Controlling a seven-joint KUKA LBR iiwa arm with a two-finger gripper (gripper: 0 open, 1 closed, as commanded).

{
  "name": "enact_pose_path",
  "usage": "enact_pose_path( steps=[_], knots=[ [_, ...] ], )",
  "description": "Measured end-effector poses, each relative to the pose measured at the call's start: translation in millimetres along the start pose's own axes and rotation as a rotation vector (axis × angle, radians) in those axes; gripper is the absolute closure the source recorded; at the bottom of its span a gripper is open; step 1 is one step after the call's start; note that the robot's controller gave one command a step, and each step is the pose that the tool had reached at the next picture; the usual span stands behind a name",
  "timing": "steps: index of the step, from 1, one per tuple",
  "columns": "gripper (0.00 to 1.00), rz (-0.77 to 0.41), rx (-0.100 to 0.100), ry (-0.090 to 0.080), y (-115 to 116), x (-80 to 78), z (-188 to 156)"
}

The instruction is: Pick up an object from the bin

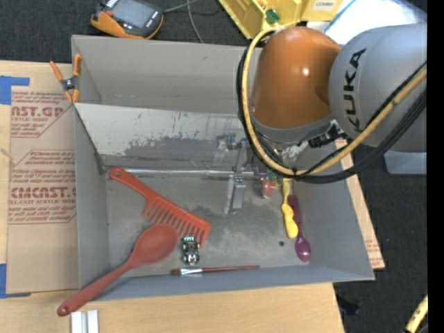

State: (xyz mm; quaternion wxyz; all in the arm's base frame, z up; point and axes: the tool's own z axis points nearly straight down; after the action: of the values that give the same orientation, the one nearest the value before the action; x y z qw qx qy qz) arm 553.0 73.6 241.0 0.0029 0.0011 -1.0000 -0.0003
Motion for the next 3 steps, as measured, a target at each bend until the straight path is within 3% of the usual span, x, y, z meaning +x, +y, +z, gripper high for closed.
enact_pose_path(
  steps=[1, 2, 3],
  knots=[
    [0.0, 0.002, -0.001, -0.008, -0.4, -1.5, -4.4],
    [0.0, 0.185, -0.003, -0.01, 40.9, 4.2, 107.4],
    [0.0, -0.15, 0.0, -0.019, 90.7, 21.3, 81.8]
  ],
)
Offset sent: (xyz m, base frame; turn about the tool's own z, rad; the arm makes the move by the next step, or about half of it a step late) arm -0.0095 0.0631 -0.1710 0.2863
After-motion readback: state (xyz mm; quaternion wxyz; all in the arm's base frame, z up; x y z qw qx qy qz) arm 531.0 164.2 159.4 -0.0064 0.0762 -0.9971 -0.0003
